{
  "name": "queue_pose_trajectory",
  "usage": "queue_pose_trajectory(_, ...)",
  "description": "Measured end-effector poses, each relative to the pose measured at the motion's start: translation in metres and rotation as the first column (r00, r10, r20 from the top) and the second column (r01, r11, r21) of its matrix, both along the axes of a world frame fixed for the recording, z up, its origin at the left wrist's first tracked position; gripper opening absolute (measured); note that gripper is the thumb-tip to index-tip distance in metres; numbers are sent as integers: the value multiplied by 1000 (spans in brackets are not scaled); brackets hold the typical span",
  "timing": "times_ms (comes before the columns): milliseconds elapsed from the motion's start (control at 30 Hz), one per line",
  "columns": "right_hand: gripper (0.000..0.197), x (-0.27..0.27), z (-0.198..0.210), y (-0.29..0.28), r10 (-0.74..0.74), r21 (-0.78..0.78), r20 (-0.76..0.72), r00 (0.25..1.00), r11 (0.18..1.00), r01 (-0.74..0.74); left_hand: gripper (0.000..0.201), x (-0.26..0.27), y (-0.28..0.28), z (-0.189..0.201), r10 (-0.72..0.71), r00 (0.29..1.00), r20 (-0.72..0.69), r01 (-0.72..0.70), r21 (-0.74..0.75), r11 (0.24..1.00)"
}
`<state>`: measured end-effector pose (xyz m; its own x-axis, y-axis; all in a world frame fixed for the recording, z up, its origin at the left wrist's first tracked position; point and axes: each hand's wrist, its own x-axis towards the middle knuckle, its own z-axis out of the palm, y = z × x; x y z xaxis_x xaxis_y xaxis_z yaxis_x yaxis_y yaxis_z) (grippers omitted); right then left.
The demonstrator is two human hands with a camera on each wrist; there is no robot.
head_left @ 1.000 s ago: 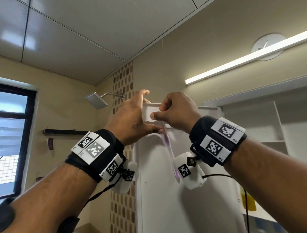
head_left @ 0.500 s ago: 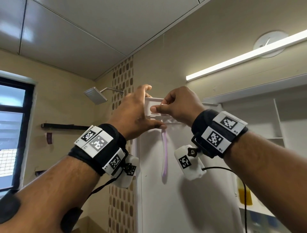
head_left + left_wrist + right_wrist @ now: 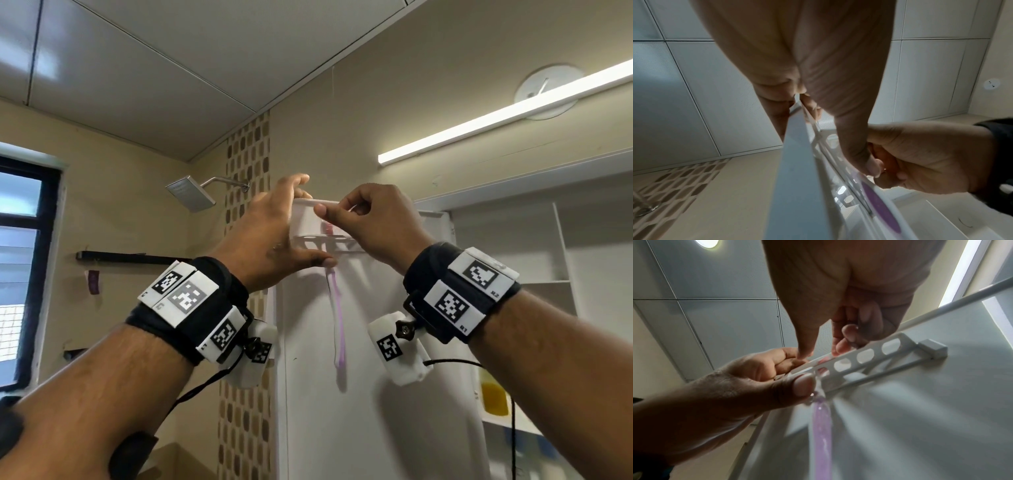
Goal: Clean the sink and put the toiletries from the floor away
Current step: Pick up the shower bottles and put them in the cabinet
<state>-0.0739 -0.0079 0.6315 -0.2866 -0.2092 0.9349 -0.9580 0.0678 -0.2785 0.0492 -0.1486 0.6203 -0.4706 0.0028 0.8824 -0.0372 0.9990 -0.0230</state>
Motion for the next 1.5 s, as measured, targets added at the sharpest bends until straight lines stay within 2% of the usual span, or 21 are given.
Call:
queue_pose_trajectory(167,35,2,-41,29,56,-75,37,998,996,-53,111,12,-2,-24,-116,993,3,116,40,992)
queue_pose_trajectory(300,24,6,-108,46,156,-117,36,987,982,-151,101,26,-1,-73,-157,987,-45,159,39,986)
queue_pose_trajectory(467,12,8,-223,51,283,-34,65,957,959,-281,86,53,-3,-173,-82,990,-113,100,161,982)
queue_pose_trajectory(567,9,18,-300,47,371,66,168,913,920,-386,71,74,-8,-258,26,998,-53,-7,327,945)
queue_pose_trajectory(667,9,37,-378,47,449,134,354,820,844,-520,58,102,-10,-363,123,982,143,-178,487,855)
queue_pose_trajectory(733,10,50,-432,46,452,174,500,738,783,-597,52,128,-8,-437,160,943,291,-305,571,762)
queue_pose_trajectory(833,12,68,-507,47,343,288,654,674,712,-641,47,176,-3,-531,176,866,468,-468,634,616)
queue_pose_trajectory(933,16,90,-569,49,164,394,791,589,600,-696,48,226,-1,-593,154,787,598,-594,666,451)
queue_pose_trajectory(1033,10,111,-605,49,43,461,843,536,455,-762,42,265,-2,-627,143,759,635,-642,694,325)
queue_pose_trajectory(1100,12,125,-615,39,15,486,846,533,388,-783,38,286,-6,-642,139,760,634,-646,718,259)
queue_pose_trajectory(1267,14,168,-624,-10,-28,526,828,560,384,-759,36,335,-26,-661,90,784,614,-620,772,139)
queue_pose_trajectory(1433,28,227,-634,-81,-30,507,847,531,347,-789,35,411,-61,-662,112,788,605,-614,785,82)
queue_pose_trajectory(1500,31,248,-632,-107,-19,529,830,557,345,-776,36,441,-76,-659,154,788,596,-611,789,71)
